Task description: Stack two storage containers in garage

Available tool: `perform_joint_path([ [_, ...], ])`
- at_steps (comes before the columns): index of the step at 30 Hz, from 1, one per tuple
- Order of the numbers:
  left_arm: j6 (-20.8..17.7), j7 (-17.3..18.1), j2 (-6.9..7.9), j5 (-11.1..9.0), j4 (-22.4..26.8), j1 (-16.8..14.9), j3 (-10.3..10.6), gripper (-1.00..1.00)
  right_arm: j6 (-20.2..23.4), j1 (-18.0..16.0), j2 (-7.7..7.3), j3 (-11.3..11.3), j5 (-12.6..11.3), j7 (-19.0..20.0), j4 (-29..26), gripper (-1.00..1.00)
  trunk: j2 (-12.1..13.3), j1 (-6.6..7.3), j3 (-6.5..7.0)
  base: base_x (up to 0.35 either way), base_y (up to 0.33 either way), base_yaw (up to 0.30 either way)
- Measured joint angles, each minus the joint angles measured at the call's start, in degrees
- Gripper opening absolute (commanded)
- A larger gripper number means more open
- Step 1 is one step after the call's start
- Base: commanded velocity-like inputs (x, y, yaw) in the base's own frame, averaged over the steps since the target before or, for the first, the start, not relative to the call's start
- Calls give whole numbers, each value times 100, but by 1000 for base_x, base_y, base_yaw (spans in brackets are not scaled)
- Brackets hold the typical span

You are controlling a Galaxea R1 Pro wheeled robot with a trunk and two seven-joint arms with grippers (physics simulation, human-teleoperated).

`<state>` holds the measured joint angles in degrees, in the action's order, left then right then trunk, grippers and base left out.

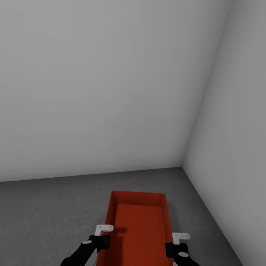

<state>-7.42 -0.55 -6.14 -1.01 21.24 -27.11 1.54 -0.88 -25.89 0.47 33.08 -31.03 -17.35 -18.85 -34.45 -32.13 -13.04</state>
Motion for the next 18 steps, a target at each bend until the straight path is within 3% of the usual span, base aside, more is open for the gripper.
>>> perform_joint_path([
  [18, 0, 3, 0, 4, -6, -1, -1, -100, 1, 0, -1, 9, -13, -2, 2, -100, -724, -396, -324, 0, 0, 0],
])
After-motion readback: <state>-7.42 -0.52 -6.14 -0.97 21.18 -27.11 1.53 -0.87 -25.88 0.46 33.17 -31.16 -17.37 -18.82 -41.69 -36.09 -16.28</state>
